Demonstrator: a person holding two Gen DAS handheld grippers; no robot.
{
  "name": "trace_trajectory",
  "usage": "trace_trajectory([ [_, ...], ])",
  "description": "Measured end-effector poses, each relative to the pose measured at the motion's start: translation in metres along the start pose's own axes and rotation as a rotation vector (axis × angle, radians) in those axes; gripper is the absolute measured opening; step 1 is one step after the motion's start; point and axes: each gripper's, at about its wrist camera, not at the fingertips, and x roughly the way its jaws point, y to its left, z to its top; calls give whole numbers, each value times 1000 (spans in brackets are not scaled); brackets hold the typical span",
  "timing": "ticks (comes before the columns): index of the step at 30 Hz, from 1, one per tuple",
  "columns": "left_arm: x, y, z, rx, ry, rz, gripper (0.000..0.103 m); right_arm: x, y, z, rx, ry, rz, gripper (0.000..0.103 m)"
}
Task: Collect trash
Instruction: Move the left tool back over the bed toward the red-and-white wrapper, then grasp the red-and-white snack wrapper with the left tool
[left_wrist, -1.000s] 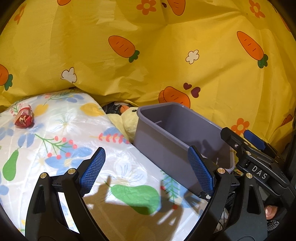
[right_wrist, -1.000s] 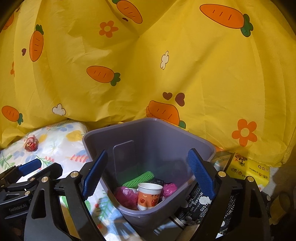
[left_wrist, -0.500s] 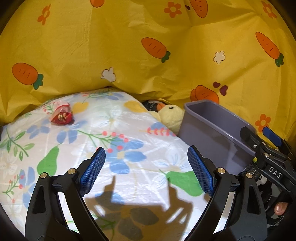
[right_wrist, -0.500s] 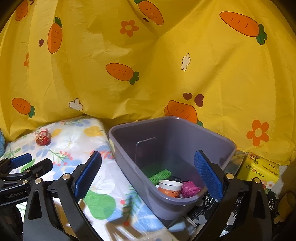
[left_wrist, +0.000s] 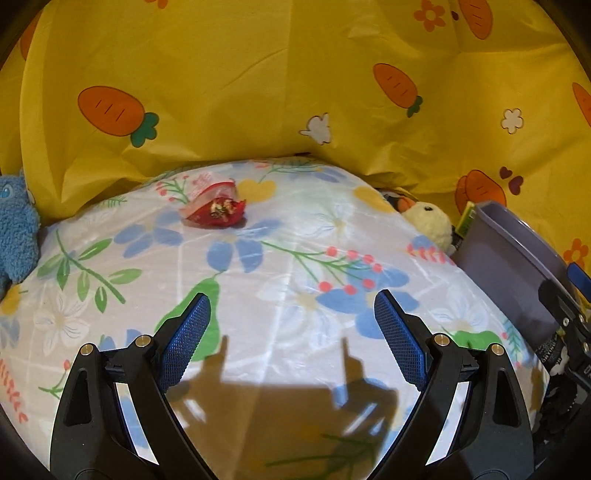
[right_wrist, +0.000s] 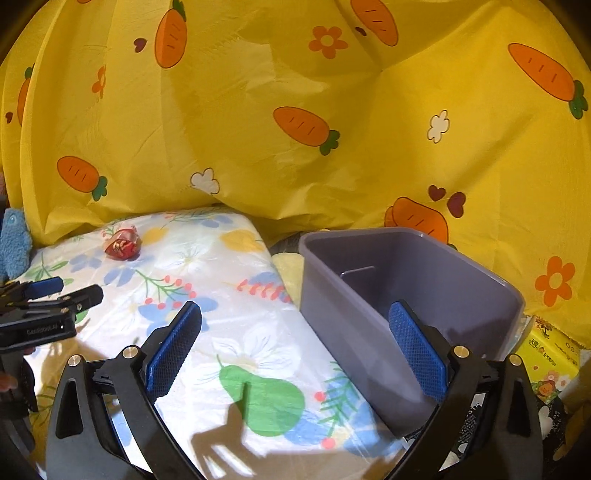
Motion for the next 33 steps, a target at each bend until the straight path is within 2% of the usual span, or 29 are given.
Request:
trace_trajectory([
  [4, 26, 36, 16, -77, 24, 43, 89, 18, 20, 6, -13, 62, 75, 97],
  [9, 64, 66, 42, -158, 74, 72, 89, 32, 39, 11, -44, 68, 68, 97],
  [15, 108, 82, 64, -150, 100, 110, 89, 49, 40, 4, -41, 109, 42, 97],
  [17, 122, 85, 70, -147, 123, 90, 86, 52, 39, 0, -38, 122, 41, 97],
  [20, 143, 87, 75, -128, 173, 74, 77, 54, 38, -3, -42, 130, 28, 97],
  [22, 155, 87, 76, -112, 202, 66, 60, 54, 37, -4, -51, 126, 16, 97],
  [23, 157, 85, 76, -91, 197, 75, 59, 55, 37, -5, -56, 124, 12, 97],
  [25, 160, 78, 75, -29, 195, 94, 38, 55, 36, -6, -61, 122, 8, 97],
  [26, 160, 75, 75, -7, 195, 105, 33, 55, 35, -6, -61, 121, 9, 97],
  [27, 159, 73, 75, 2, 194, 104, 14, 55, 35, -7, -62, 122, 7, 95],
  [28, 158, 72, 74, 7, 195, 97, 0, 55, 34, -7, -60, 122, 7, 94],
  [33, 140, 67, 74, 41, 115, 60, 0, 49, 26, -10, -43, 119, 12, 92],
])
